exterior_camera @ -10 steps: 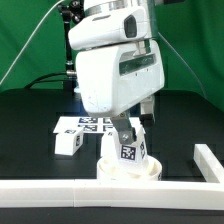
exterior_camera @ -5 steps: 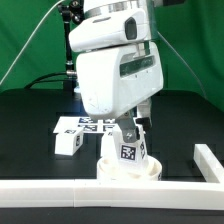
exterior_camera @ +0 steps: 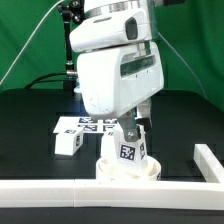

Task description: Assemble stool

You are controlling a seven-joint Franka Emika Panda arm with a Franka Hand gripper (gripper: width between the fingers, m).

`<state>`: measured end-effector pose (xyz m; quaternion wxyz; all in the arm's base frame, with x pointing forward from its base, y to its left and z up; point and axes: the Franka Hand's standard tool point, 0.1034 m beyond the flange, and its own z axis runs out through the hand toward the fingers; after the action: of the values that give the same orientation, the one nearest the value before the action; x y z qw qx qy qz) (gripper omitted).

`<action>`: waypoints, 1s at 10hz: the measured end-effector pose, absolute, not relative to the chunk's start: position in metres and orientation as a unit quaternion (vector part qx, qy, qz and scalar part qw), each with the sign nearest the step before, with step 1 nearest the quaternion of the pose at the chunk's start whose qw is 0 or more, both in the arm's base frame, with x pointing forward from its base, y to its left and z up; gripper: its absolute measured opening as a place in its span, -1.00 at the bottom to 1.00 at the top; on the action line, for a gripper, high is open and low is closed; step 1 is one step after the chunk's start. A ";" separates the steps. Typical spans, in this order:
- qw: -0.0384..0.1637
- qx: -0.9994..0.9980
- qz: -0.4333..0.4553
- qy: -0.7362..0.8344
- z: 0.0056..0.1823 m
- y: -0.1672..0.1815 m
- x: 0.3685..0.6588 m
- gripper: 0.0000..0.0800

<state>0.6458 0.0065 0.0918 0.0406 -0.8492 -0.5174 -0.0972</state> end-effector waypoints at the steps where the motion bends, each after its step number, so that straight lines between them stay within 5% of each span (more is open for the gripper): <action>1: 0.041 -0.849 -0.097 -0.517 0.092 0.007 0.646 -0.15; 10: 0.034 -0.884 -0.128 -0.449 0.092 0.008 0.645 -0.15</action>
Offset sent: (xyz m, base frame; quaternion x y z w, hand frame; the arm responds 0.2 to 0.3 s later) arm -0.0168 -0.0047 -0.0094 -0.0090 0.0296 0.1047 0.9940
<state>0.6452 0.0080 0.0922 0.0335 -0.8839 -0.4486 -0.1282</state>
